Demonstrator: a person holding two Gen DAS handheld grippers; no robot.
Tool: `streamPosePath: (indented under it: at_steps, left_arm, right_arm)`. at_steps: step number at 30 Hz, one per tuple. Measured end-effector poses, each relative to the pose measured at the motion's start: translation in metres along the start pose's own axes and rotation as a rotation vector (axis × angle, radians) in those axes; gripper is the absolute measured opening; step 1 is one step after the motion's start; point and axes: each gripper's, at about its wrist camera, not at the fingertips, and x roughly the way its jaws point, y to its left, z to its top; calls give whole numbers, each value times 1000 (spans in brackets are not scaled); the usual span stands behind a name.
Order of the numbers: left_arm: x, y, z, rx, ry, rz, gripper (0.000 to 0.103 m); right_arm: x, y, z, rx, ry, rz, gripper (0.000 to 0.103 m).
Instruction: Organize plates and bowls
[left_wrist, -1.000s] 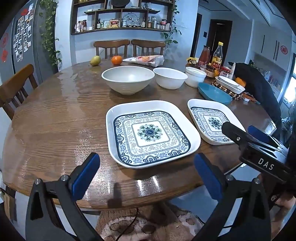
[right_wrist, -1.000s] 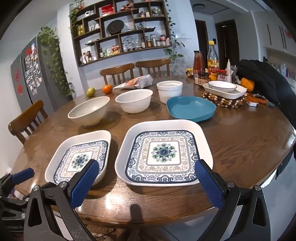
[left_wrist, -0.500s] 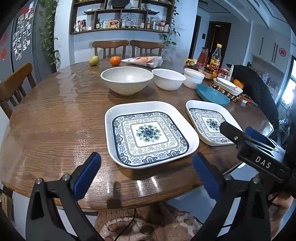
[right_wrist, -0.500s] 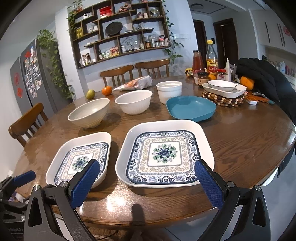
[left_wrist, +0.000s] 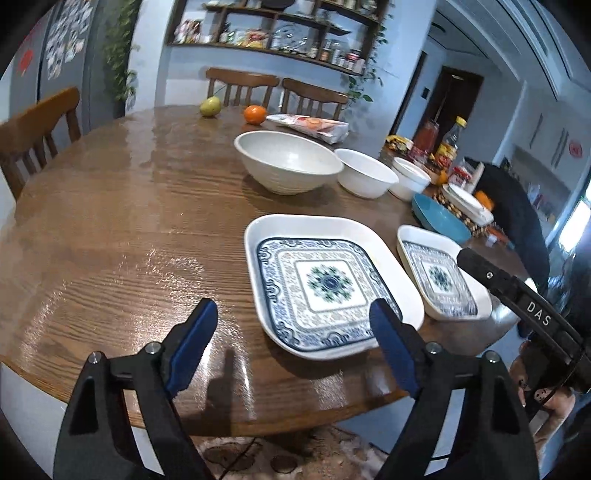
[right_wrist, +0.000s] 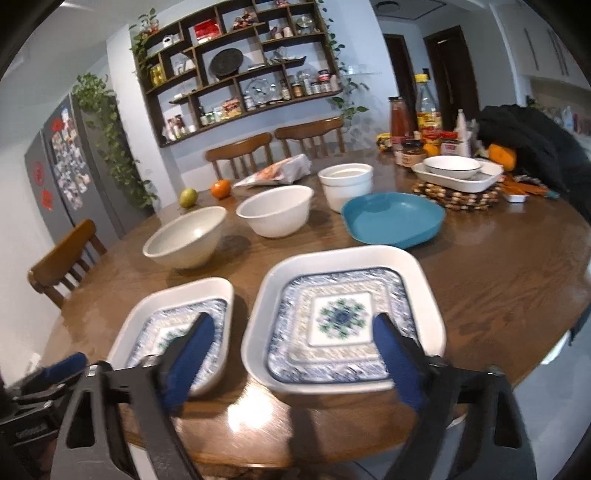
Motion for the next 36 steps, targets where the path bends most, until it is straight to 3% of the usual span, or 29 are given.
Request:
streamPosePath:
  at_steps: [3,4,7,13,28,36]
  left_arm:
    - [6,13,4,-72,32,-46,70]
    - [9,15,5,-88,45,-63,63]
    - [17,18,9,-108,88,-82,57]
    - [26,14,11,-77,111,-74,49]
    - [37,19,17,-37,132,-87,46]
    - [25,27,22,-43,85,-15,46]
  right_arm:
    - [16,13,14,-29,33,72,56]
    - [20,15,16,-37,40,81,55]
    - [44,28,26,-53,106,143,50]
    - [77,44,26,-96,218,120,50]
    - [111,56,17,-139,327,120,50]
    - [114,69,18,-131,331,125,50]
